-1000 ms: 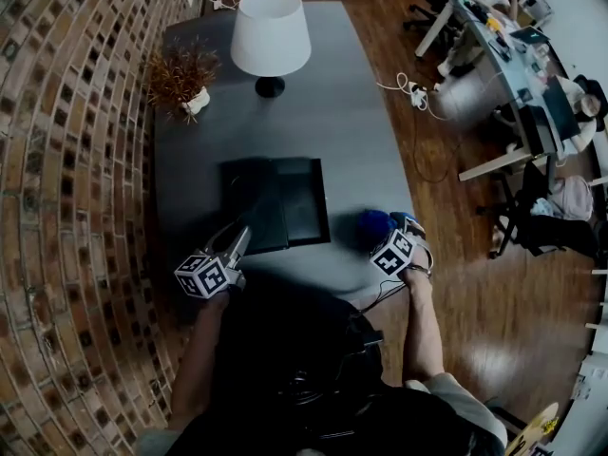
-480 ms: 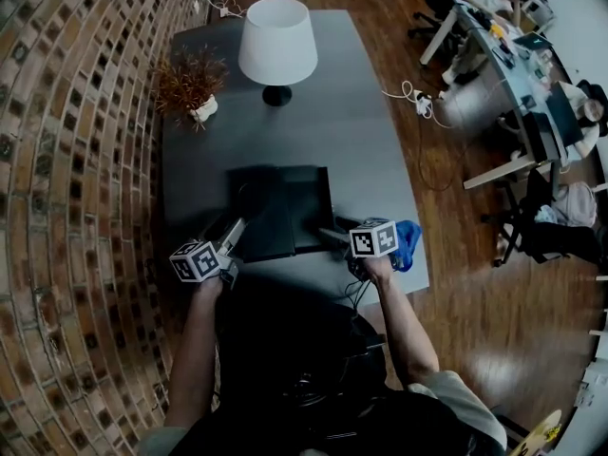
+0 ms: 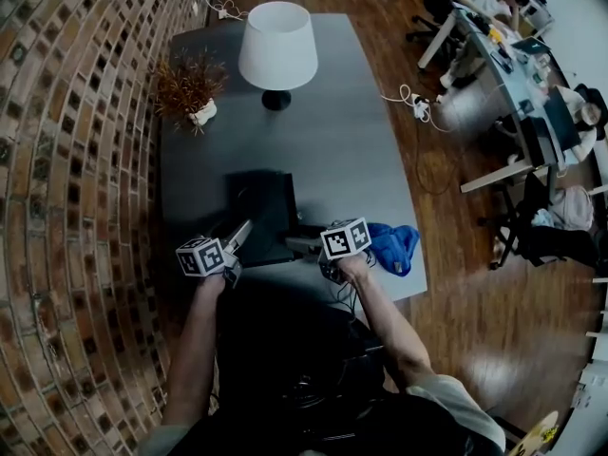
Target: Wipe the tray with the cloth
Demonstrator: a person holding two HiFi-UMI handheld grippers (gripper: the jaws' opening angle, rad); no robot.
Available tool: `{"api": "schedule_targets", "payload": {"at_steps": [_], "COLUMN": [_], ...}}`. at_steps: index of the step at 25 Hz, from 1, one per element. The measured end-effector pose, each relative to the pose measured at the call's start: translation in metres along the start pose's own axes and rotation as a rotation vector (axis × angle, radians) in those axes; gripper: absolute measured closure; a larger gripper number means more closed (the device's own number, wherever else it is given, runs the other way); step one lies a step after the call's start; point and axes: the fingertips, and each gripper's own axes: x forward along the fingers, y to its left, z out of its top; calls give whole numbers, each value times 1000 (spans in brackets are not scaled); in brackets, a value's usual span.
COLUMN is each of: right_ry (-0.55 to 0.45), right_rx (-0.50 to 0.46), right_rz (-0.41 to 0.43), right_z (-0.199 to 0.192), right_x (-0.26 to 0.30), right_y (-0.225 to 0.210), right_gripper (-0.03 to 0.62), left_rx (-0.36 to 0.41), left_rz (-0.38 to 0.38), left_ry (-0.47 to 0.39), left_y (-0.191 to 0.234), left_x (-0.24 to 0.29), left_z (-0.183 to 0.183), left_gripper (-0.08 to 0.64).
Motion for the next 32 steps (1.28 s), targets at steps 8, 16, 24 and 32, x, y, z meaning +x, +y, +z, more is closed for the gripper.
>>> {"api": "schedule_targets", "payload": {"at_steps": [8, 16, 24, 32], "right_ry": [37, 86, 27, -14], "right_rx": [-10, 8, -136, -385], "right_rz": [0, 26, -55, -231], "right_z": [-3, -35, 32, 128], "right_x": [24, 26, -23, -24], "right_y": [13, 34, -10, -48], "right_gripper": [262, 262, 264, 264], "left_rx": [-2, 282, 41, -311], "left_rz": [1, -54, 68, 46], "left_ry": [4, 229, -132, -172], "left_y": [1, -11, 10, -11], "left_x": [4, 41, -70, -101], "left_z": [4, 8, 26, -47], "left_gripper": [298, 263, 290, 293]}}
